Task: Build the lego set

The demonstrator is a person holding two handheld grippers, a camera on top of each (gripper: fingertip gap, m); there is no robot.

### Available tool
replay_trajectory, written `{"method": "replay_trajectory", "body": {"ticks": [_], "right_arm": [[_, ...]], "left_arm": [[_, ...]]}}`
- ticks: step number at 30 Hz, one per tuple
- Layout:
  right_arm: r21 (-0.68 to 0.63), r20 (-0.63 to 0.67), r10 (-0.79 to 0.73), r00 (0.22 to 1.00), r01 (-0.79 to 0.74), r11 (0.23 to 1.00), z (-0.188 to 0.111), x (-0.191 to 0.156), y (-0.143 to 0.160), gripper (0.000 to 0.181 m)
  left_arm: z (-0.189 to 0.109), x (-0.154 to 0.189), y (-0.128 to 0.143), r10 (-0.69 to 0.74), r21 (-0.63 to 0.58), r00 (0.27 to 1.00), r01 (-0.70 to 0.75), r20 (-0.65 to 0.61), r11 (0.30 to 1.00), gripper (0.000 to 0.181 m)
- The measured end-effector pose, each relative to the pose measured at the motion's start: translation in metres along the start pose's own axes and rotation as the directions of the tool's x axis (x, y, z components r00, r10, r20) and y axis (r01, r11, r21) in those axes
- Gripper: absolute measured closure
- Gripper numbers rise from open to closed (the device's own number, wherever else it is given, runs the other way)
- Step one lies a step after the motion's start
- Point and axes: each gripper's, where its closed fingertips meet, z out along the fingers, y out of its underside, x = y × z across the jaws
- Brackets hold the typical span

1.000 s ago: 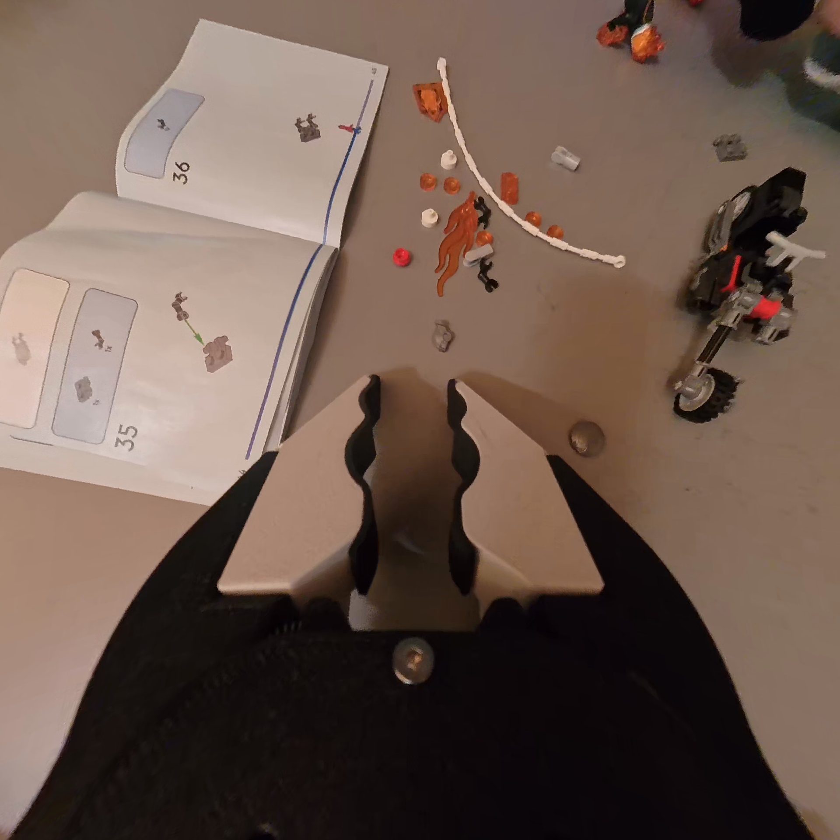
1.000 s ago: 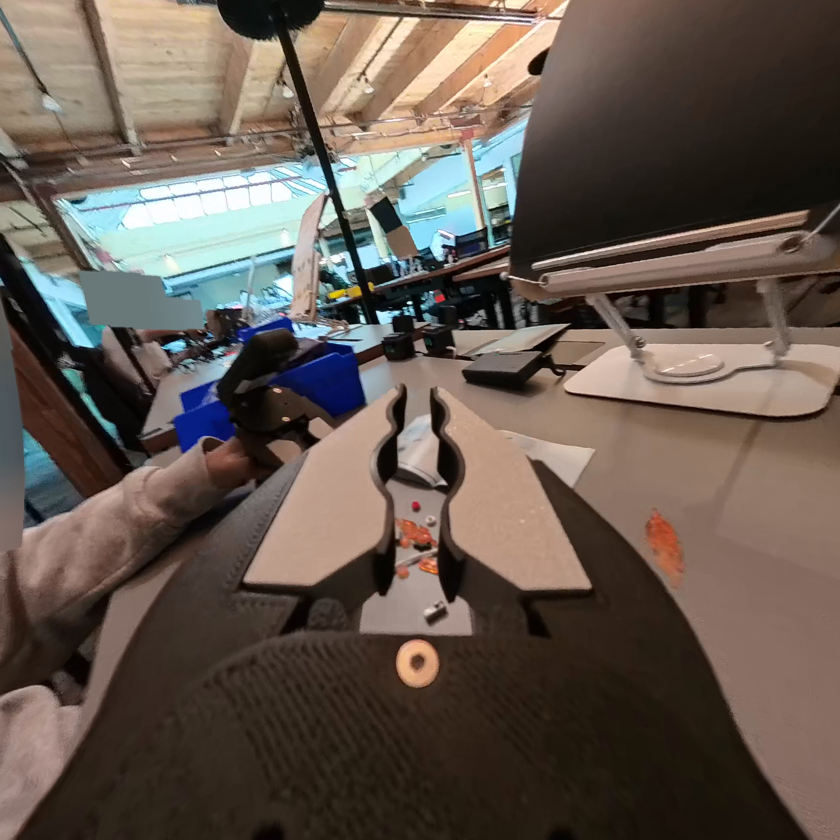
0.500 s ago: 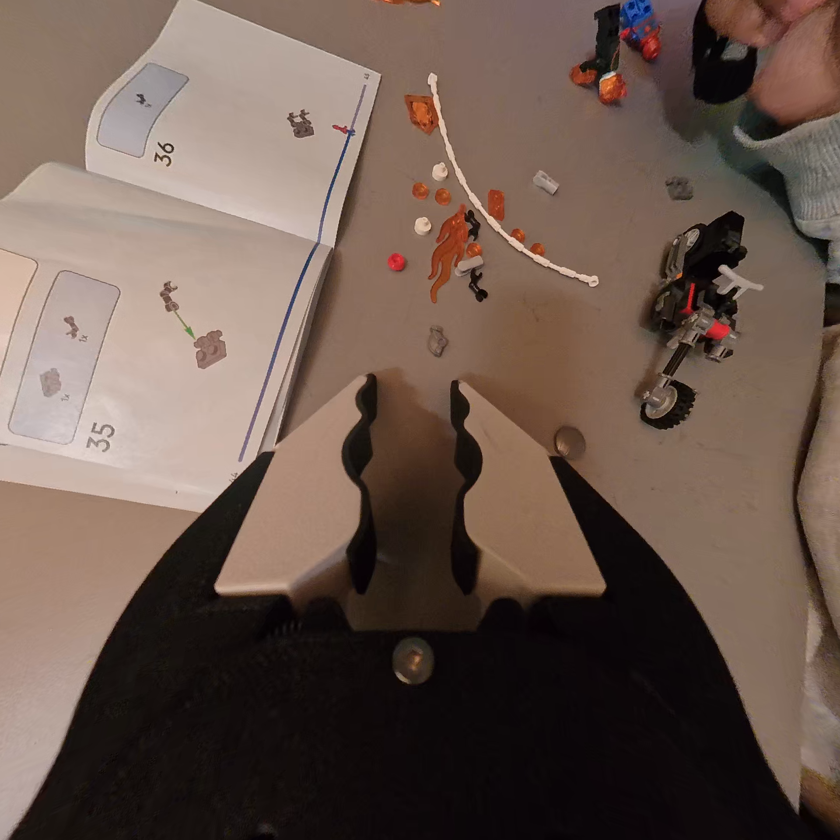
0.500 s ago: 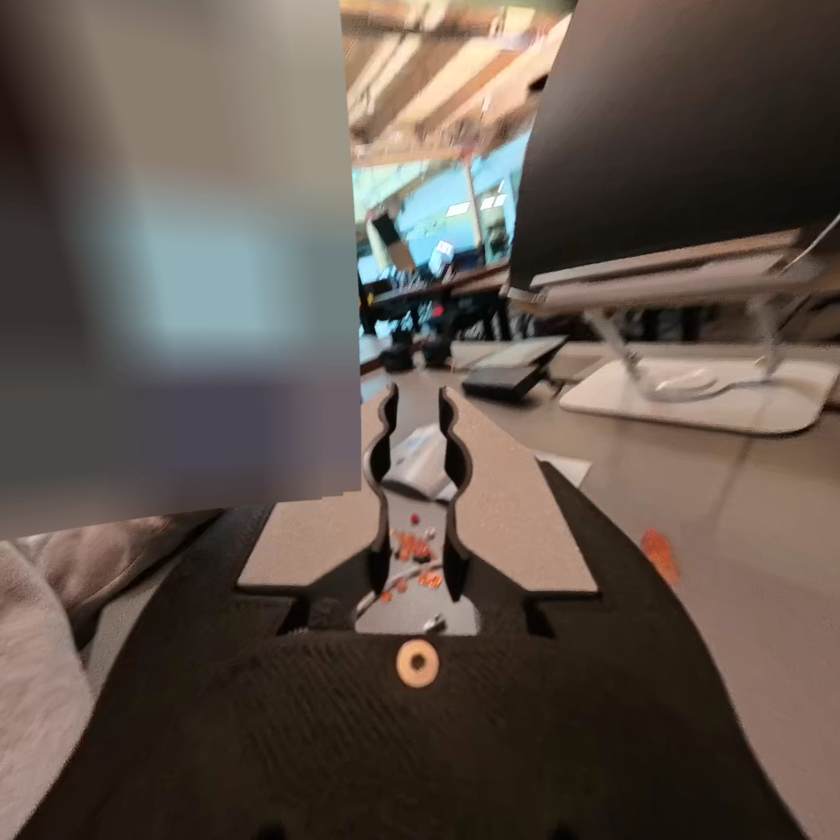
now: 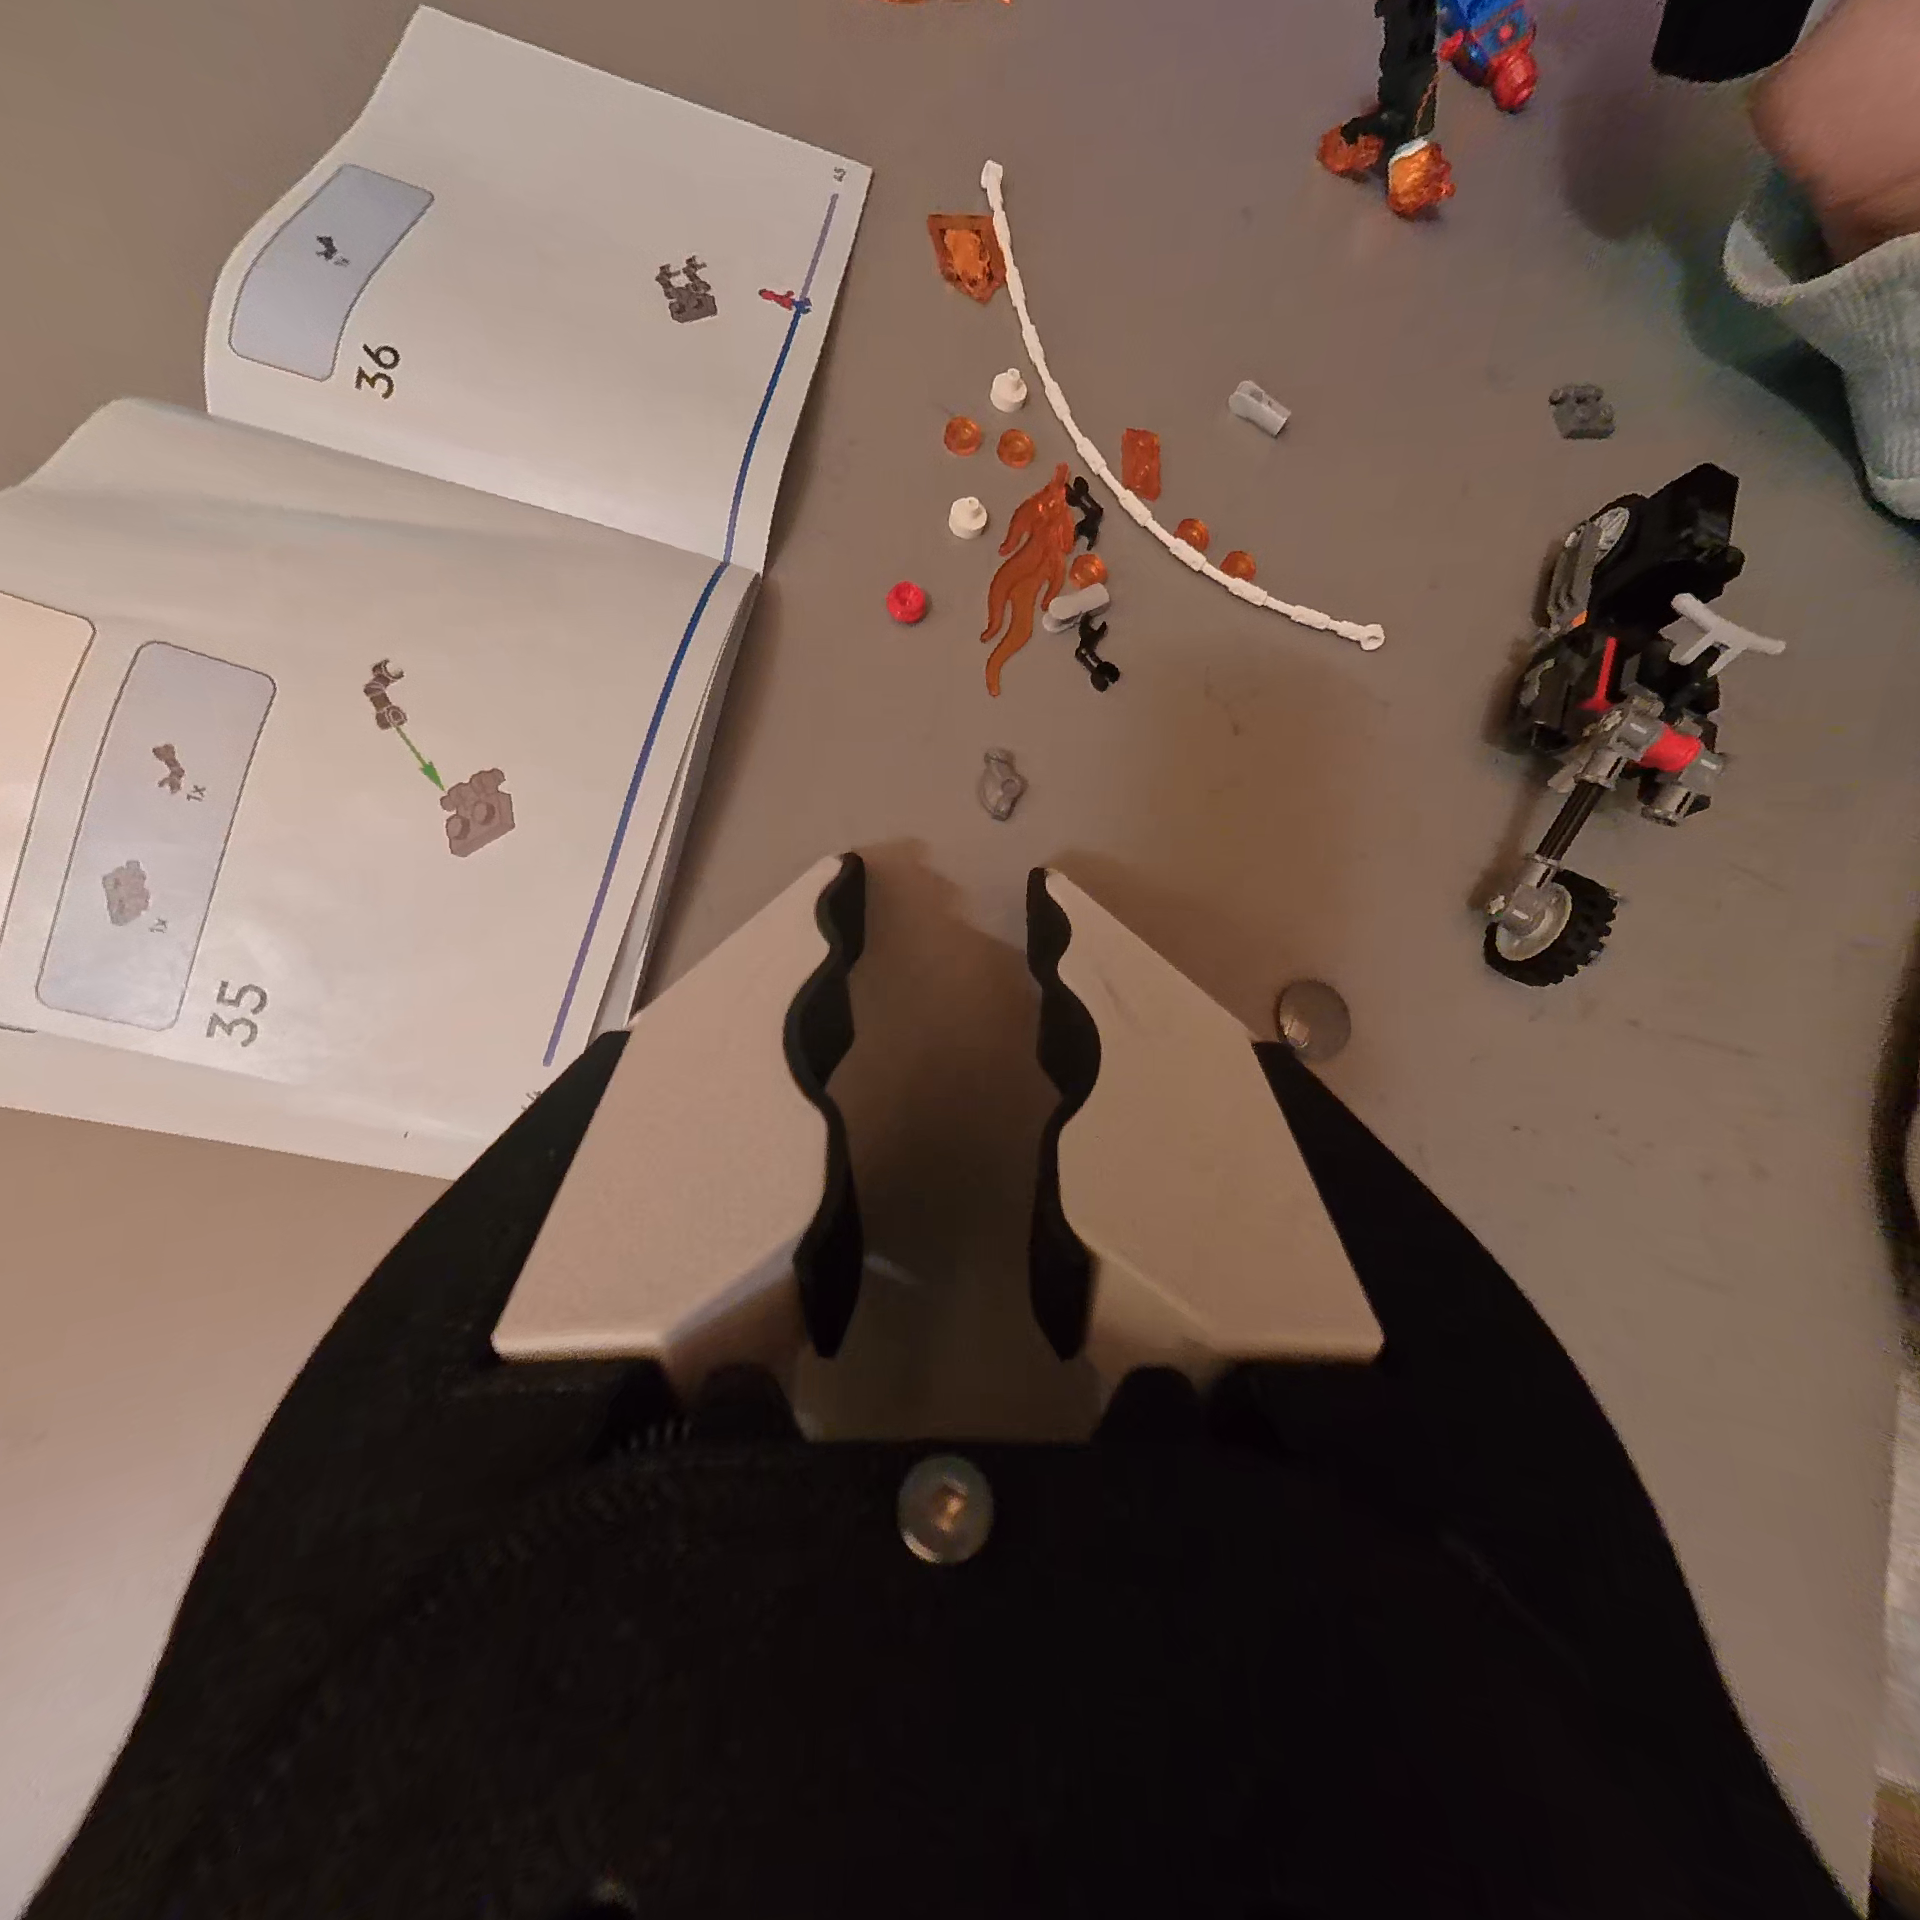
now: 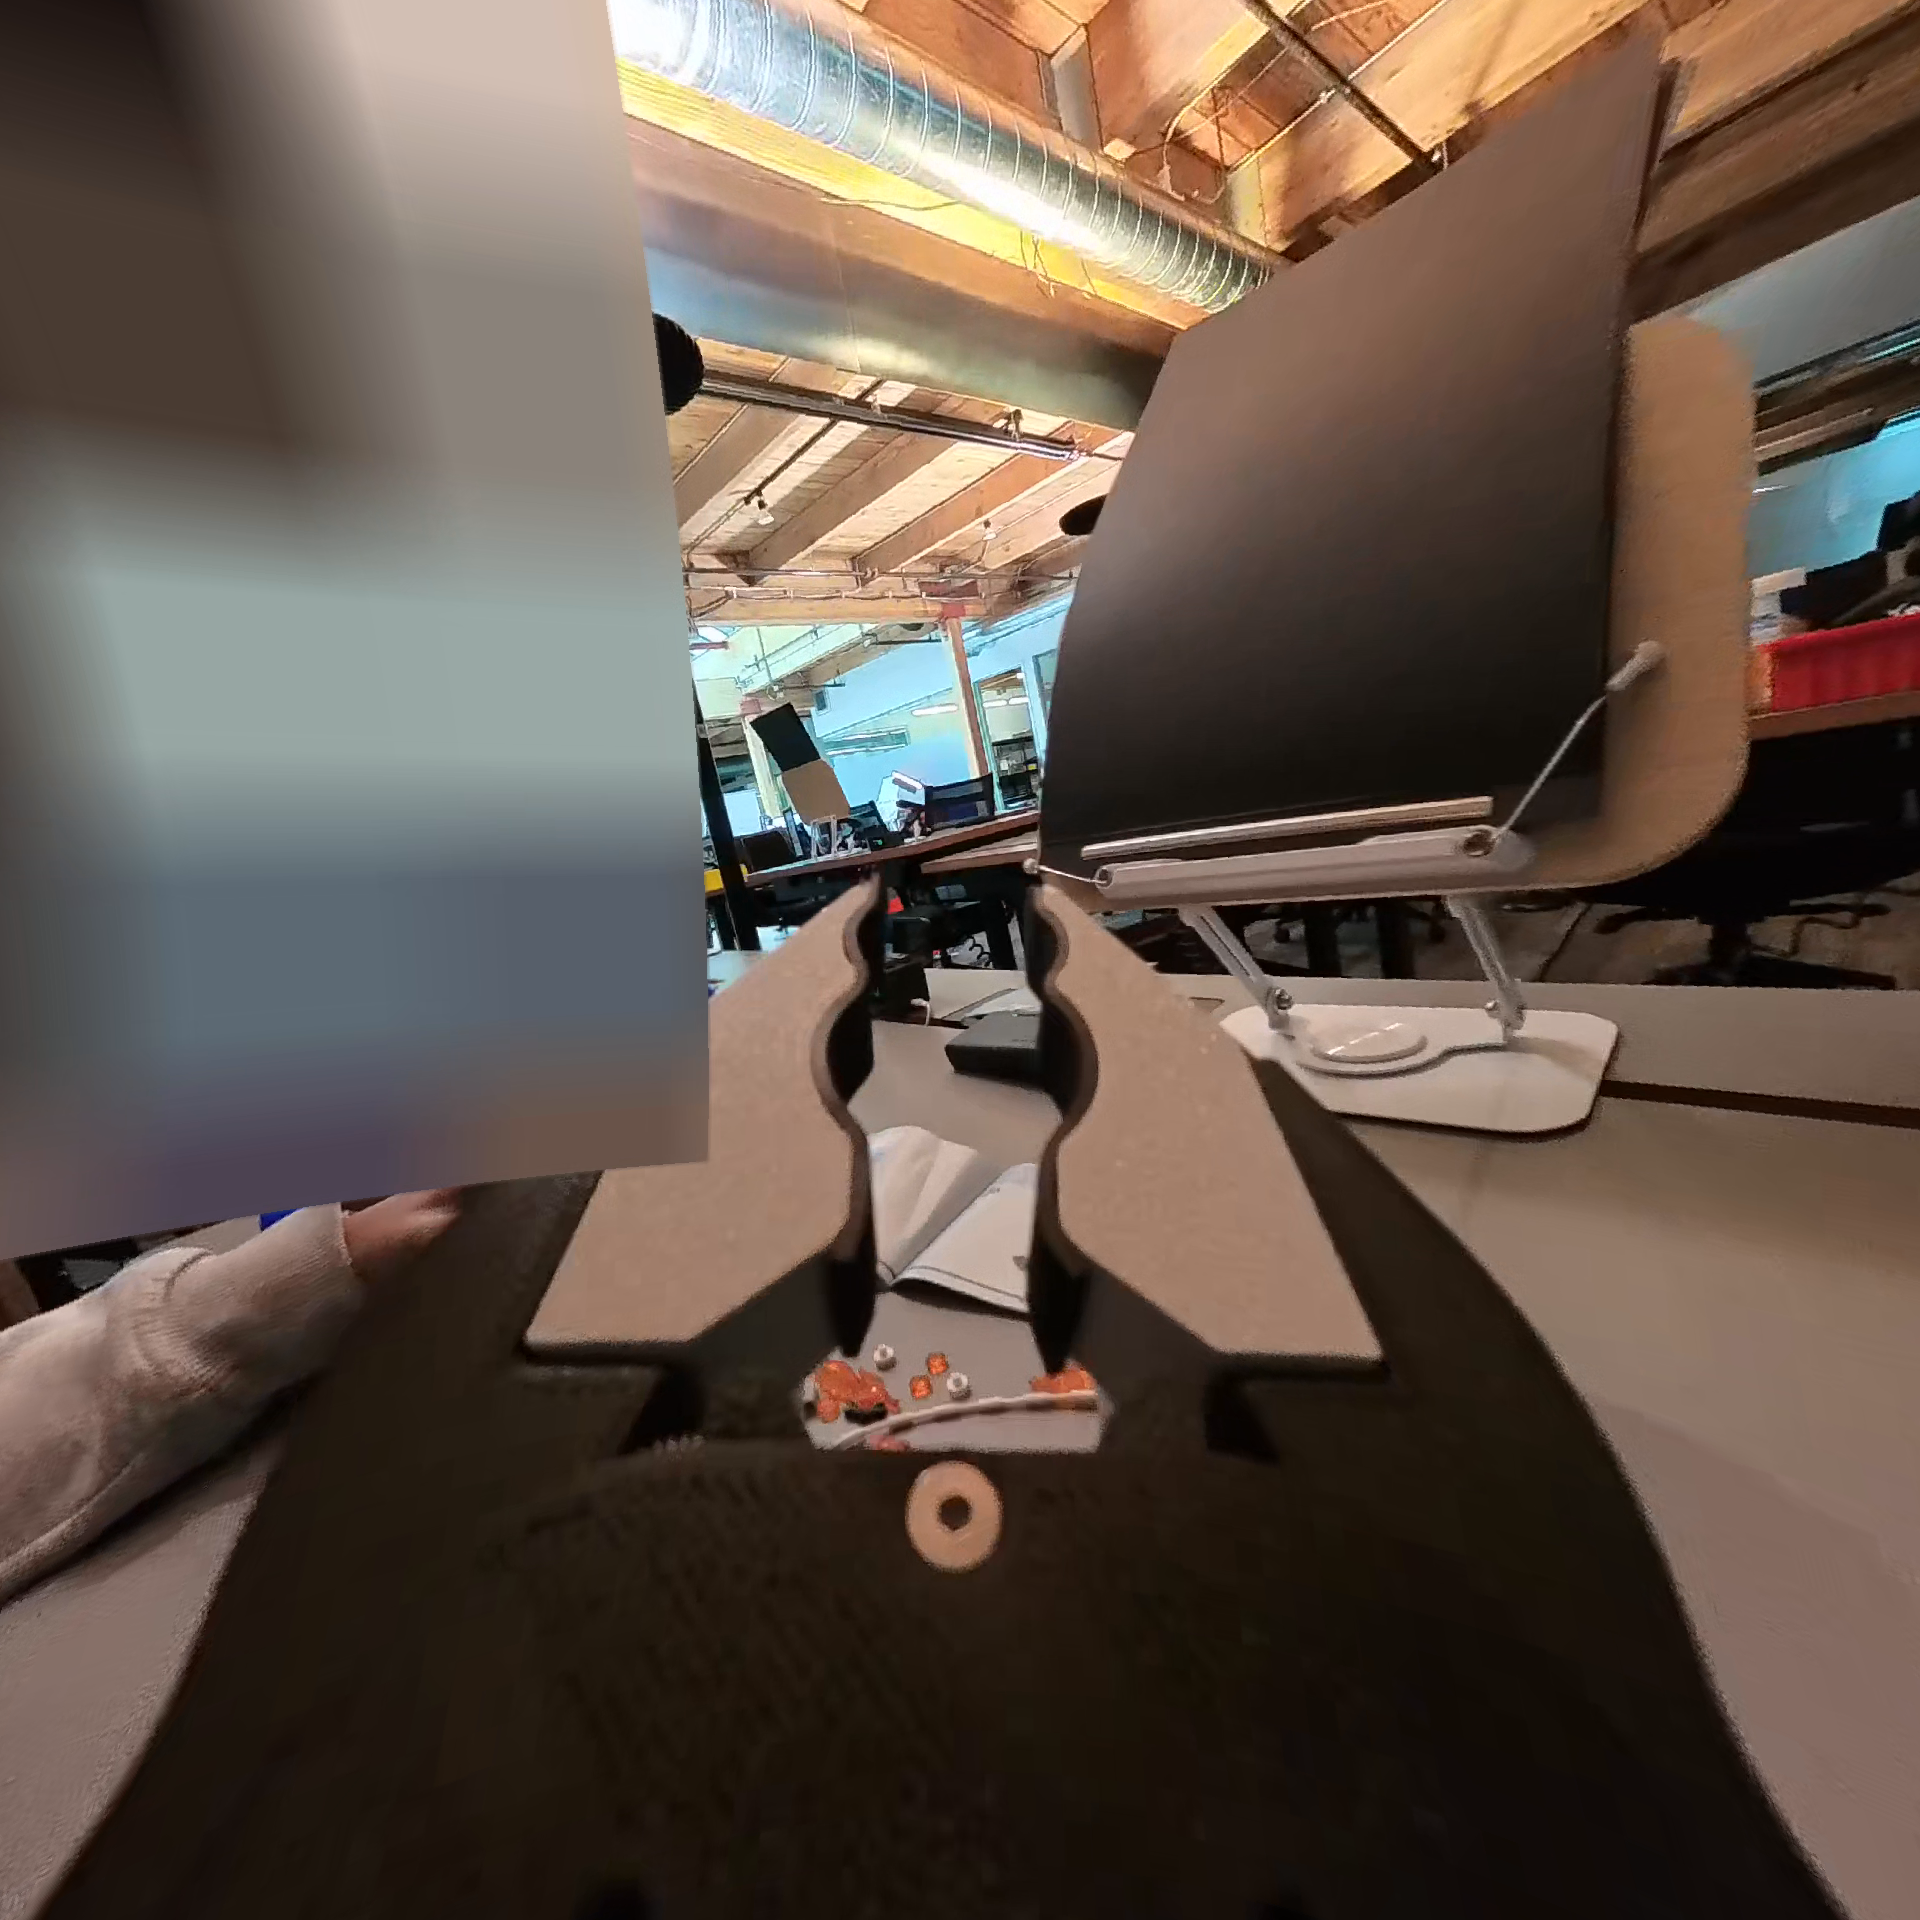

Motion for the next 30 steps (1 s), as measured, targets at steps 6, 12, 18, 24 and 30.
{"method": "replay_trajectory", "body": {"ticks": [6, 12, 18, 24, 30], "right_arm": [[-0.027, 0.047, -0.011, 0.999, 0.012, 1.000, 0.005, -0.015, 0.007, 0.158], [-0.059, 0.067, -0.088, 0.994, 0.092, 0.994, 0.009, -0.029, 0.014, 0.160], [0.023, -0.100, -0.248, 0.964, 0.251, 0.968, -0.008, -0.019, -0.017, 0.162], [0.059, -0.136, -0.256, 0.957, 0.266, 0.962, -0.009, -0.013, -0.036, 0.158], [0.036, -0.070, -0.024, 0.997, 0.026, 0.999, -0.013, 0.009, -0.008, 0.151]], "left_arm": [[0.000, -0.001, 0.000, 0.013, -0.003, 1.000, -0.013, 0.017, 1.000, 0.151], [-0.002, 0.000, -0.004, 0.084, 0.021, 0.993, -0.086, 0.082, 0.996, 0.129], [-0.106, 0.038, -0.075, 0.044, 0.644, 0.983, -0.149, 0.177, 0.751, 0.123], [-0.156, 0.051, -0.065, -0.046, 0.713, 0.965, -0.160, 0.260, 0.683, 0.123], [-0.168, 0.059, -0.026, -0.226, 0.680, 0.868, -0.160, 0.442, 0.715, 0.126]]}}
